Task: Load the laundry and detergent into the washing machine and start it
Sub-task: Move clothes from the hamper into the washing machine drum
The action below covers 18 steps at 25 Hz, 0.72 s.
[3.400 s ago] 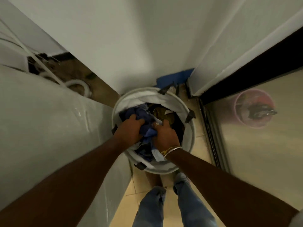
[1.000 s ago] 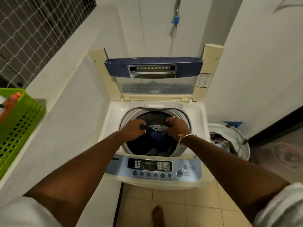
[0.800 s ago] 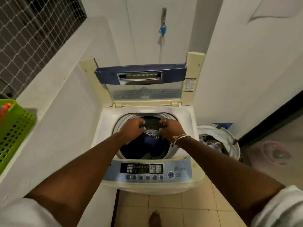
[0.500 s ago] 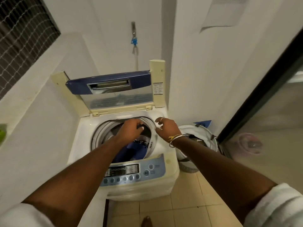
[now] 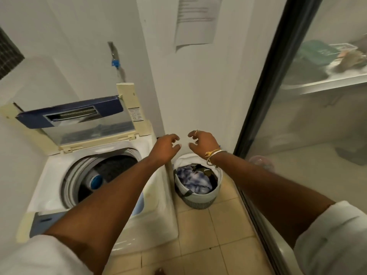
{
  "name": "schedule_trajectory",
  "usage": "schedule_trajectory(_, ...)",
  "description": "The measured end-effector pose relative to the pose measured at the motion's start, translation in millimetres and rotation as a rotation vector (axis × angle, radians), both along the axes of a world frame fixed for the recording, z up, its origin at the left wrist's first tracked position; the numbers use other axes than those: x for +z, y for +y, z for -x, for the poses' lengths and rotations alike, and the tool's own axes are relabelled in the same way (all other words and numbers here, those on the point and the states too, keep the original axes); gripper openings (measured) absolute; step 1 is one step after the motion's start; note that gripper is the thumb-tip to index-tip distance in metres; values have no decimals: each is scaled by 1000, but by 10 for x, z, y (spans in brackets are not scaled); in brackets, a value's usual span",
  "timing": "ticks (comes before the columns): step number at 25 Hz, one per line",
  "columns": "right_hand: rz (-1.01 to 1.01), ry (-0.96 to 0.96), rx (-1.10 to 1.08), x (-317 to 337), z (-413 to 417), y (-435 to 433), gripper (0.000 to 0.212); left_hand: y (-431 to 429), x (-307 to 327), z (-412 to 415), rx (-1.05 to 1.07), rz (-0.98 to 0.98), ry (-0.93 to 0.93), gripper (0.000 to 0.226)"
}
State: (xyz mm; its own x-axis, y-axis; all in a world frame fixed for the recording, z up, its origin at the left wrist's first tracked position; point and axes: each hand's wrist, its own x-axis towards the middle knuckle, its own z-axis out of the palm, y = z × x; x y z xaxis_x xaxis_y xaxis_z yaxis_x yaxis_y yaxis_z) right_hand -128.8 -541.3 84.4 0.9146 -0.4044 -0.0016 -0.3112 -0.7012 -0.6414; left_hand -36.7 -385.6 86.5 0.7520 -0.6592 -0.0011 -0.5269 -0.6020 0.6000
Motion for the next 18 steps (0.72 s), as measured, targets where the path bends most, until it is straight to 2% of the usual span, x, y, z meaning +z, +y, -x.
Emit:
schedule_trajectory(4, -24, 75, -18, -135, 60, -396, 37, -400, -169, 40, -30, -55, 36, 35)
schedule_trajectory(8, -80, 182, -31, -557, -169, -678, 41, -726, -584, -289, -52, -137, 60, 36)
schedule_trajectory(12, -78, 338, -30, -1130, -522, -956, 49, -1051, -1164, -759, -55, -209, 163, 37)
schedule_trajectory(18, -162, 555, -98, -2270, -1052, -1330, 41, -1354, -2193, -1346, -127, -340, 333, 29)
